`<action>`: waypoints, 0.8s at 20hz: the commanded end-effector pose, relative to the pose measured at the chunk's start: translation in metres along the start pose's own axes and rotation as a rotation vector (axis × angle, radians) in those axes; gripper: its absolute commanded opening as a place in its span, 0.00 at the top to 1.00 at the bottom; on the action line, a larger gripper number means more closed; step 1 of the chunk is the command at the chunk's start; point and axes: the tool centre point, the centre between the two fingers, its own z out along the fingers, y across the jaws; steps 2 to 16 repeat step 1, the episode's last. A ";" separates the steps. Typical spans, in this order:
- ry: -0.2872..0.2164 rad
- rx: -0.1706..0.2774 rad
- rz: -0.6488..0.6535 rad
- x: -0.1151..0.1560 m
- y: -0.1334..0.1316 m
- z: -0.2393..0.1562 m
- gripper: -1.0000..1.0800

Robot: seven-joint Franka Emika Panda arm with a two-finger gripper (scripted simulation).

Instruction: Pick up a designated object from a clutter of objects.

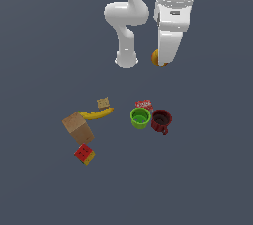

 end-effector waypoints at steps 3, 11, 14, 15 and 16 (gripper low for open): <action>0.000 0.000 0.000 -0.001 -0.001 -0.003 1.00; 0.000 0.000 0.000 -0.001 -0.001 -0.003 1.00; 0.000 0.000 0.000 -0.001 -0.001 -0.003 1.00; 0.000 0.000 0.000 -0.001 -0.001 -0.003 1.00; 0.000 0.000 0.000 -0.001 -0.001 -0.003 1.00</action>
